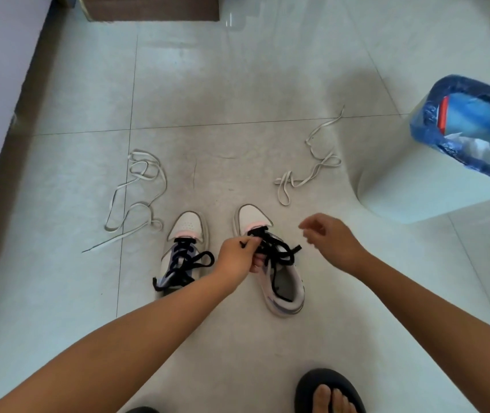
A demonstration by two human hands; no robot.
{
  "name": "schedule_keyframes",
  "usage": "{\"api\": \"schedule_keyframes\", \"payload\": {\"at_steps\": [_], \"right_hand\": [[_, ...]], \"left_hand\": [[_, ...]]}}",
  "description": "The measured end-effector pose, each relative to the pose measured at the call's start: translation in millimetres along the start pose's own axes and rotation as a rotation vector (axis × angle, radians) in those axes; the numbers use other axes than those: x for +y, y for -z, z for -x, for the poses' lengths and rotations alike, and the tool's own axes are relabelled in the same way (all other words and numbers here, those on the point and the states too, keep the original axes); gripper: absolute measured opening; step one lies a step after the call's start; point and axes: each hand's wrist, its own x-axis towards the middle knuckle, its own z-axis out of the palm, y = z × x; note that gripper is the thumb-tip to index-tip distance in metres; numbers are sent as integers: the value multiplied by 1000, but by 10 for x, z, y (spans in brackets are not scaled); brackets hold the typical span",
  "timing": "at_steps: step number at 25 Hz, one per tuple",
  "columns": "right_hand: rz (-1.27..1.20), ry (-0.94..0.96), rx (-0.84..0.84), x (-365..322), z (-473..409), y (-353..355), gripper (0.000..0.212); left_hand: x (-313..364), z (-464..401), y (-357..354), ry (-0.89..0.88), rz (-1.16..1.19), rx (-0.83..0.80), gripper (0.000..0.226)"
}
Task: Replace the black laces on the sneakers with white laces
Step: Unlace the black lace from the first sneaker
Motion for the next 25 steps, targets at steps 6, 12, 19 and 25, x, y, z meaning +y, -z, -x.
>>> {"api": "schedule_keyframes", "payload": {"at_steps": [6,12,19,25], "right_hand": [[216,187,-319,119,72,-293,29],[-281,-49,87,161,-113,-138,19],[-312,-13,-314,403,118,-553,95],[-90,25,-295,519,110,-515,48]], "left_hand": [[75,-65,139,4,24,-118,14],[45,-68,362,-190,-675,-189,14],[197,12,160,-84,-386,-230,23],[819,30,134,-196,-22,-268,25]]}}
